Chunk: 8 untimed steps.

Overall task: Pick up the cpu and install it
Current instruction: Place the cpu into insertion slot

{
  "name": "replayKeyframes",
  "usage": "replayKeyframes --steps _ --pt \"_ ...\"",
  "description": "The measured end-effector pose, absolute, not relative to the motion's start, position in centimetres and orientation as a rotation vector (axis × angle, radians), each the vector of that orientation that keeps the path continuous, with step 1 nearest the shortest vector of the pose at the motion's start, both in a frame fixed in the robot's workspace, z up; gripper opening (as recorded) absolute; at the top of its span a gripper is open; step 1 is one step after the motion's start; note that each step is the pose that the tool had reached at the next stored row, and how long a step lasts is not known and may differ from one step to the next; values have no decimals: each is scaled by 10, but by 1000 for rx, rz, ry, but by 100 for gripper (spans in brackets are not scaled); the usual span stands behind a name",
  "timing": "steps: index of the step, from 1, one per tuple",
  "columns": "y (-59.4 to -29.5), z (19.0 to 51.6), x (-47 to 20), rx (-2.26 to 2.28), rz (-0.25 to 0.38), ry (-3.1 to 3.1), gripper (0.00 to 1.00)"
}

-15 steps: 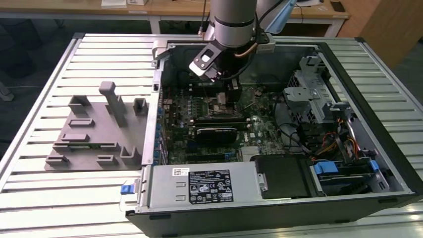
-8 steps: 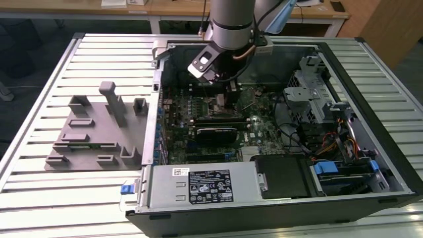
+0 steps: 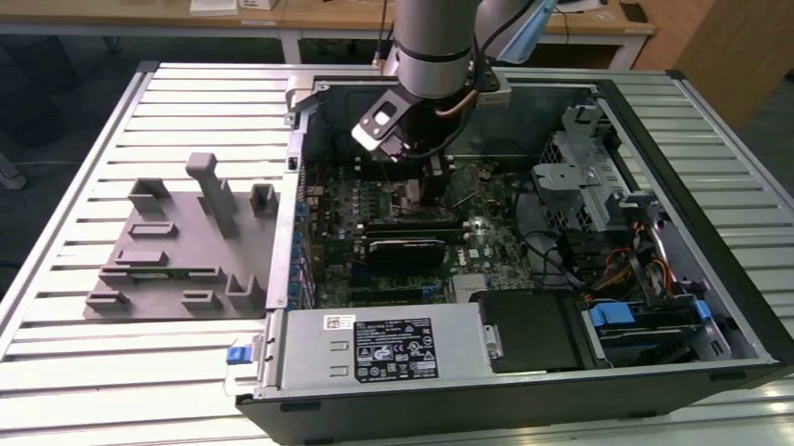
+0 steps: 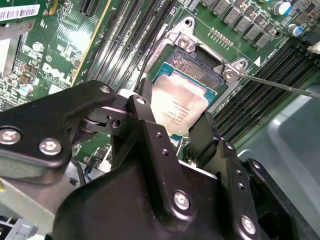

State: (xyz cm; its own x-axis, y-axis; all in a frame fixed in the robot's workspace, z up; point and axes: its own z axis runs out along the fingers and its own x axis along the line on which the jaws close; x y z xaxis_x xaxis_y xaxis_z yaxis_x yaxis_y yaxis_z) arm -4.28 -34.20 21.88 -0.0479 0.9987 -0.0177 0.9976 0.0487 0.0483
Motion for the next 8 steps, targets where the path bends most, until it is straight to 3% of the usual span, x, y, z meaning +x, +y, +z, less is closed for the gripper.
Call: replayKeyframes --steps 8 --pt "-342 214 -45 2142 35 2234 54"
